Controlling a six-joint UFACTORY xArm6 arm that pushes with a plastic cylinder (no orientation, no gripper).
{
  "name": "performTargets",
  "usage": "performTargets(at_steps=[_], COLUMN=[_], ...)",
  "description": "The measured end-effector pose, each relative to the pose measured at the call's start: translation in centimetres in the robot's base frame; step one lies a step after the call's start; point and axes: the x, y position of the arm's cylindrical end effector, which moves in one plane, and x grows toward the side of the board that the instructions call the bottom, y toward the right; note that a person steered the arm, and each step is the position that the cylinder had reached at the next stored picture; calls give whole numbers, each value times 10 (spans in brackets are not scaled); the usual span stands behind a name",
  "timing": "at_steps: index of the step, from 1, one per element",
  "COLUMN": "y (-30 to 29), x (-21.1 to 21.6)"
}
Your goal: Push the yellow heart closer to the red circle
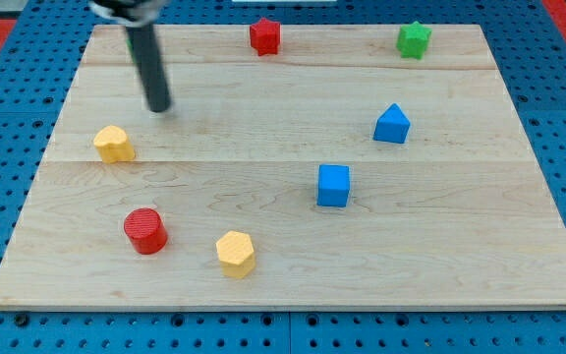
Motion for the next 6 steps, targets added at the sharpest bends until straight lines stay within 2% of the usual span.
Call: performTargets(at_steps=[1, 2, 3, 4, 5, 6], y=[-27, -25, 5, 9, 9, 21], x=[30, 45, 89, 103, 97, 60])
